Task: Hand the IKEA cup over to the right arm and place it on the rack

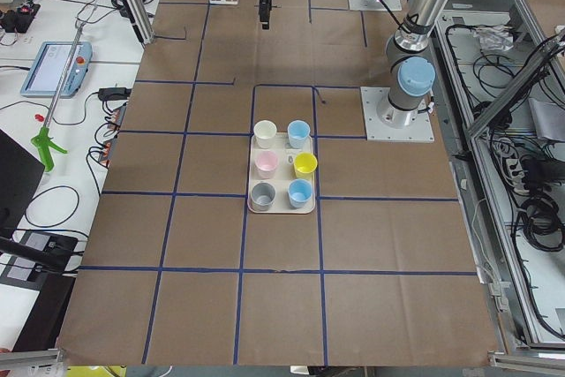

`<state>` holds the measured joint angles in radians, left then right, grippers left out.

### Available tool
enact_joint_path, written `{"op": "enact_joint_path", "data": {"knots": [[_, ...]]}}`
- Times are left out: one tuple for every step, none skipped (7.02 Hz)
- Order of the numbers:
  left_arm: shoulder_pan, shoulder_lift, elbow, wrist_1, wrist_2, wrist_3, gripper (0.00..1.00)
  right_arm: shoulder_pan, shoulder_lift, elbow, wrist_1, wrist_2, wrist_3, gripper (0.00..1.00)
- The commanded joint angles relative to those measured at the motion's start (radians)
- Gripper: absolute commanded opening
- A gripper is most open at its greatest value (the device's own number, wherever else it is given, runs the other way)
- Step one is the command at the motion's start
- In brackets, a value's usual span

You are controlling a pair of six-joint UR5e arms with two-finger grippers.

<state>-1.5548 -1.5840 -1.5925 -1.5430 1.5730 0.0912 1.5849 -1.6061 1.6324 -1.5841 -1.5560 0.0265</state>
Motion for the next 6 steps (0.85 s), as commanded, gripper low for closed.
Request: {"op": "enact_joint_path", "data": {"knots": [[0.034,-0.013,-0.004,0.004,-0.001,0.089,1.0,0.0,0.0,0.001,-0.001,0.001,0.001,1.0],[0.117,-0.023,-0.004,0.004,-0.004,0.146,1.0,0.001,0.0,0.001,-0.001,0.001,0.001,1.0],[0.186,-0.027,-0.006,0.003,-0.008,0.219,1.0,0.0,0.0,0.001,-0.001,0.001,0.001,1.0],[0.243,-0.027,-0.02,0.004,-0.004,0.273,1.0,0.0,0.0,0.001,-0.001,0.001,0.001,1.0],[0.298,-0.027,-0.05,0.01,-0.007,0.307,0.99,0.0,0.0,0.001,-0.001,0.002,0.001,1.0],[0.352,-0.024,-0.087,0.071,-0.001,0.361,0.99,0.0,0.0,0.003,-0.001,0.002,0.001,1.0]]}}
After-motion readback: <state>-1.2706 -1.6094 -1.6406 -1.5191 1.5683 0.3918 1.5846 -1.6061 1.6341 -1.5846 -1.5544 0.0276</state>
